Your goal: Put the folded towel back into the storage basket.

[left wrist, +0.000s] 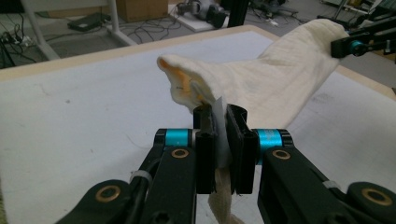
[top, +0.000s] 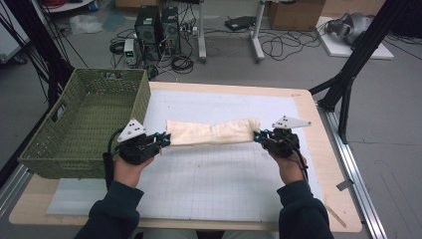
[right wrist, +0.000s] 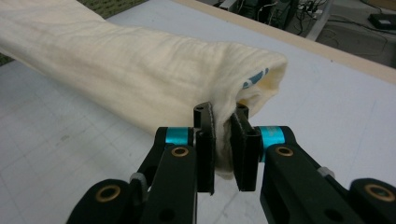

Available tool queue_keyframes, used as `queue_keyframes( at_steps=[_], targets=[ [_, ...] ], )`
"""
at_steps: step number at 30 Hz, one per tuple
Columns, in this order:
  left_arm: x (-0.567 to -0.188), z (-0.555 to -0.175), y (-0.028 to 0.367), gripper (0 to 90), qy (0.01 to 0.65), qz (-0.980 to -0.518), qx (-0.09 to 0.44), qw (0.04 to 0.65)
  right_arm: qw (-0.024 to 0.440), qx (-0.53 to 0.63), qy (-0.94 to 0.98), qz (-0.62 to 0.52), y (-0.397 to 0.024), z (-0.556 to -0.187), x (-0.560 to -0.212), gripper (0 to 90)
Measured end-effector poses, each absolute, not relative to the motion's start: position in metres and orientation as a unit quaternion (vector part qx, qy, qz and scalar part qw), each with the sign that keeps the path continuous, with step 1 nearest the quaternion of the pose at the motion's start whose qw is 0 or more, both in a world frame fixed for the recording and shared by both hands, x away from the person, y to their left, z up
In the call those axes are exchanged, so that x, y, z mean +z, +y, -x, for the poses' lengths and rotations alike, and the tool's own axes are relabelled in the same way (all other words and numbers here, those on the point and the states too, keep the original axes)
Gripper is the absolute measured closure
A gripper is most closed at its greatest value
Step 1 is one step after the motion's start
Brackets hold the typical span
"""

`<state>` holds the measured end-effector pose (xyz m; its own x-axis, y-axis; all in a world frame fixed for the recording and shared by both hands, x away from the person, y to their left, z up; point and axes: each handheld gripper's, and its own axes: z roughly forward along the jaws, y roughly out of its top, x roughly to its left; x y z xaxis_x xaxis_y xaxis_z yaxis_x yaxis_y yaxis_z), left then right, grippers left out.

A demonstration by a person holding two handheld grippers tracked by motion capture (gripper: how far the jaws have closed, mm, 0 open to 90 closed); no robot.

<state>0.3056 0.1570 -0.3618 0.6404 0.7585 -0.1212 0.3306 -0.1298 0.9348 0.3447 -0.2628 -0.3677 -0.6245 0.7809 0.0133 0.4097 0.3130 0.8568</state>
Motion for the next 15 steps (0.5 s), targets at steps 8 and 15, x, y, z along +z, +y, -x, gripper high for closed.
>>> queue_keyframes(
  at_steps=[8,15],
  targets=[
    [-0.336,-0.293,0.173,82.5,0.364,-0.715,0.224,0.553,0.221,0.450,0.786,-0.362,-0.238,-0.373,-0.339,82.0],
    [-0.320,-0.282,0.195,82.5,0.368,-0.698,0.252,0.560,0.237,0.449,0.791,-0.342,-0.204,-0.395,-0.316,82.1]
  ],
)
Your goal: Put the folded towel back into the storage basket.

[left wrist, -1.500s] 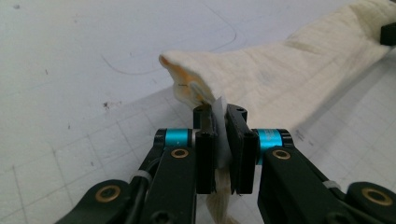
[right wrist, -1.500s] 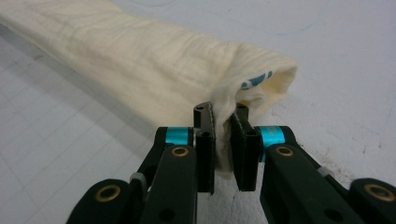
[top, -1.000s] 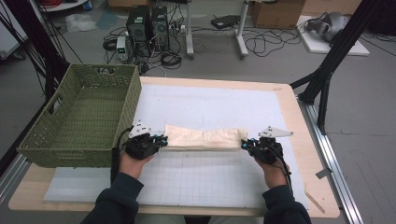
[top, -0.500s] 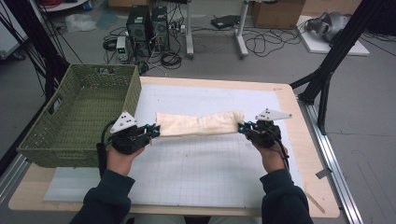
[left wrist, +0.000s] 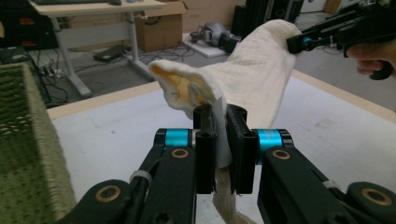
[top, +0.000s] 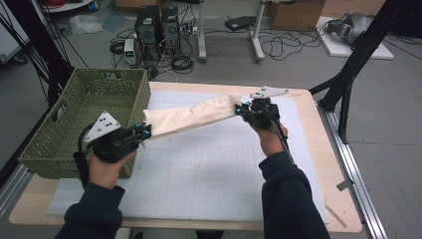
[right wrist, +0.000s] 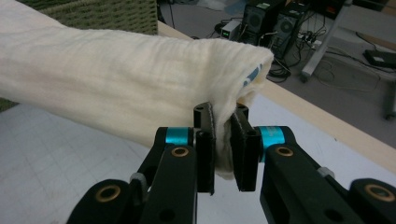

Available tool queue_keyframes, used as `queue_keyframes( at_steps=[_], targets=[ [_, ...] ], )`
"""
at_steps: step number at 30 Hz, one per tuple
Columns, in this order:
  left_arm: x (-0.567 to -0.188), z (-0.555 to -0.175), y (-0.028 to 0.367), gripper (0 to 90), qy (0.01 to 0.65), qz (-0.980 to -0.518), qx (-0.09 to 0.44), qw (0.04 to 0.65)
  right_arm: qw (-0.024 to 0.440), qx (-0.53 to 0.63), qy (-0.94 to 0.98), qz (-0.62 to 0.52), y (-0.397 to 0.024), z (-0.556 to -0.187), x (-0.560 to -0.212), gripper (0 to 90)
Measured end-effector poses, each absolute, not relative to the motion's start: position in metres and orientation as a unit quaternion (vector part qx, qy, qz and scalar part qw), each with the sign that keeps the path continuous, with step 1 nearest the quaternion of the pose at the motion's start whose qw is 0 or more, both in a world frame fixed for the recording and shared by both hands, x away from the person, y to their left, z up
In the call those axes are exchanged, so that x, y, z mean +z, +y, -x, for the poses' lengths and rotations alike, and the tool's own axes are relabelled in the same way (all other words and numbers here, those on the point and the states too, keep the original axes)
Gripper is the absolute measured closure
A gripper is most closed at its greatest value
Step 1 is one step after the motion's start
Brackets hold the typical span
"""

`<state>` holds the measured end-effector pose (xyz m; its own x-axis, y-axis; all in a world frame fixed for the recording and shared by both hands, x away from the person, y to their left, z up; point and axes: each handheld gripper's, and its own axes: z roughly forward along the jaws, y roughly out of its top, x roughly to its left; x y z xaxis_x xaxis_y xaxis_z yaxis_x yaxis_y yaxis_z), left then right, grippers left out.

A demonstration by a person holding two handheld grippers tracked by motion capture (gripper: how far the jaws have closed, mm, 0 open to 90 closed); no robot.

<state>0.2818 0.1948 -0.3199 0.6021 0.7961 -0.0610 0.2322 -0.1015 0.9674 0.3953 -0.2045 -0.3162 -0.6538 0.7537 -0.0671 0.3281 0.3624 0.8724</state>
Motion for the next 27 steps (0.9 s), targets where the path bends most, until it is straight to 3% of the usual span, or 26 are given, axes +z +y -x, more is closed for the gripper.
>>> queue_keyframes(
  at_steps=[27],
  targets=[
    [-0.306,-0.238,0.280,82.5,0.412,-0.646,0.337,0.548,0.237,0.460,0.814,-0.264,-0.045,-0.459,-0.278,82.1]
  ],
)
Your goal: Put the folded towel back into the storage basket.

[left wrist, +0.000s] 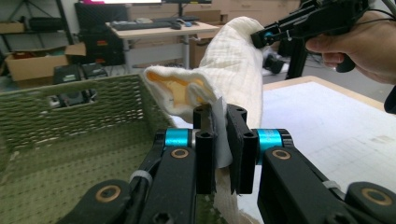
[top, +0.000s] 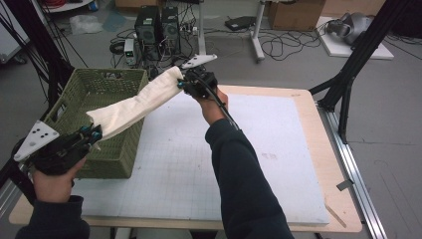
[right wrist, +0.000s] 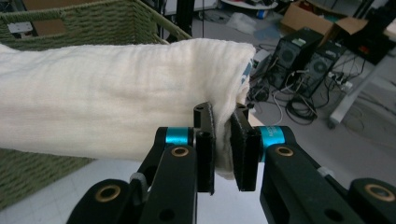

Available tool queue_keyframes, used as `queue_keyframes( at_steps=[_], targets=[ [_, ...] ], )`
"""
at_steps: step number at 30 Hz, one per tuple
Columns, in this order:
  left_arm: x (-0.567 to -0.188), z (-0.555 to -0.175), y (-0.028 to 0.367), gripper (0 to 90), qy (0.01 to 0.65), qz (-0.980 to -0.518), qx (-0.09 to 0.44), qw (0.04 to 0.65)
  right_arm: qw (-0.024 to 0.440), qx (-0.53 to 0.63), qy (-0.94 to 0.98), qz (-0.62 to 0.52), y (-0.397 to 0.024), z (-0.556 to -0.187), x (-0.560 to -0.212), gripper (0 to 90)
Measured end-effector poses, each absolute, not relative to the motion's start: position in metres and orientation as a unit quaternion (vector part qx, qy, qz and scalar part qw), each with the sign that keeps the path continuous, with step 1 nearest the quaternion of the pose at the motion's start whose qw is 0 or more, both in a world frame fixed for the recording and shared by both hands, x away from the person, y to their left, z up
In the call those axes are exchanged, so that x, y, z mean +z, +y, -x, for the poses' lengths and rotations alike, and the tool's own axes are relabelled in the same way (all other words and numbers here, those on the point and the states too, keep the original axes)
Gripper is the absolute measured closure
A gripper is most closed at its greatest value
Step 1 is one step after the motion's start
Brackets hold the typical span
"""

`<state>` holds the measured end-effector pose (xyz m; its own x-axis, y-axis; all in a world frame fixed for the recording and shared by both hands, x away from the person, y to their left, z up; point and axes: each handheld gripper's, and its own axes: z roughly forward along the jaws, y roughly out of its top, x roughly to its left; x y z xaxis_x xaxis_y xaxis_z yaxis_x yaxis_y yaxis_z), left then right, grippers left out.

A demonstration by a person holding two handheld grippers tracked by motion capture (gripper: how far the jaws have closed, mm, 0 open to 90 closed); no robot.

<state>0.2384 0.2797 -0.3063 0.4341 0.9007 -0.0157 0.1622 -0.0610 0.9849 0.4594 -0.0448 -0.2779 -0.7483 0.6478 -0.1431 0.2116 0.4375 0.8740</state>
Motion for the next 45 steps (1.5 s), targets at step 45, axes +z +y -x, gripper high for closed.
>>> queue_keyframes(
  at_steps=[45],
  targets=[
    [-0.319,-0.223,0.364,81.1,0.505,-0.593,0.403,0.481,0.209,0.451,0.842,-0.210,0.127,-0.497,-0.288,81.8]
  ],
)
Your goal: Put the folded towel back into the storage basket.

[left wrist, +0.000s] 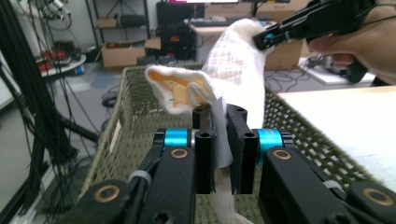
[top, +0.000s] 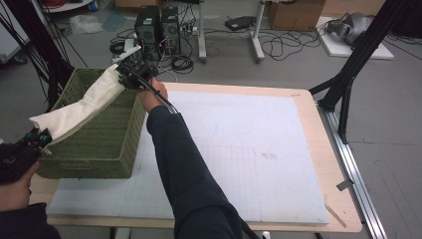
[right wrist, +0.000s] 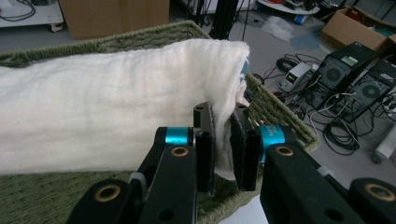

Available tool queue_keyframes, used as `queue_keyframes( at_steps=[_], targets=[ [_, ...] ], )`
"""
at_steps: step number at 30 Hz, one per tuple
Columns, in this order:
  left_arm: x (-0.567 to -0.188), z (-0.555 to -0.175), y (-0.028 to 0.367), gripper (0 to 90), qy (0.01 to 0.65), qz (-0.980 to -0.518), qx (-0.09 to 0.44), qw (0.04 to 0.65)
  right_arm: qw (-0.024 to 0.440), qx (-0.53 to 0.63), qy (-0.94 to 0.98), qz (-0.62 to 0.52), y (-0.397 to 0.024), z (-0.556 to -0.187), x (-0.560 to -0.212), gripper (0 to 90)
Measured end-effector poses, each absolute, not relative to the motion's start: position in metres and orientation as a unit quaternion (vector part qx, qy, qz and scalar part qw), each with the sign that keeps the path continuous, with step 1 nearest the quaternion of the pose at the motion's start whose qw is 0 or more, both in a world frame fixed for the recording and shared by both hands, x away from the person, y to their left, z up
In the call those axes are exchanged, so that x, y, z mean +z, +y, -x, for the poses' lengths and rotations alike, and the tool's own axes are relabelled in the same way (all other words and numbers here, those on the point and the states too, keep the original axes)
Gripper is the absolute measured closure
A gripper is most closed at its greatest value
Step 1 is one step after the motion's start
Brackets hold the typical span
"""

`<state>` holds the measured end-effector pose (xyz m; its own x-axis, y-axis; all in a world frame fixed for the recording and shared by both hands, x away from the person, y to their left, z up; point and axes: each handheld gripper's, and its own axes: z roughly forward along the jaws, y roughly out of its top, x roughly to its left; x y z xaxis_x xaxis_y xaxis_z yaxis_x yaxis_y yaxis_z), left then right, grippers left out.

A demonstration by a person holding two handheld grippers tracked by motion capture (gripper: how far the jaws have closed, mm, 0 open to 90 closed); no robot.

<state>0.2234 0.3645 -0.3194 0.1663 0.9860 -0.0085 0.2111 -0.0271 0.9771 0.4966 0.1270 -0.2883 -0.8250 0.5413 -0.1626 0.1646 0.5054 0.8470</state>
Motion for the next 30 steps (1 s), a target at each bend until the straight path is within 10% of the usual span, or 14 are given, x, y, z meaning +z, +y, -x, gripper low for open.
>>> queue_keyframes(
  at_steps=[4,7,30],
  targets=[
    [-0.320,-0.228,0.367,47.1,0.530,-0.580,0.403,0.468,0.203,0.430,0.853,-0.215,0.133,-0.501,-0.298,59.2],
    [-0.314,-0.223,0.367,38.8,0.526,-0.571,0.420,0.470,0.209,0.417,0.856,-0.223,0.129,-0.504,-0.303,52.4],
    [-0.315,-0.240,0.313,21.9,0.458,-0.603,0.316,0.572,0.155,0.480,0.831,-0.234,0.024,-0.475,-0.299,22.5]
  ],
)
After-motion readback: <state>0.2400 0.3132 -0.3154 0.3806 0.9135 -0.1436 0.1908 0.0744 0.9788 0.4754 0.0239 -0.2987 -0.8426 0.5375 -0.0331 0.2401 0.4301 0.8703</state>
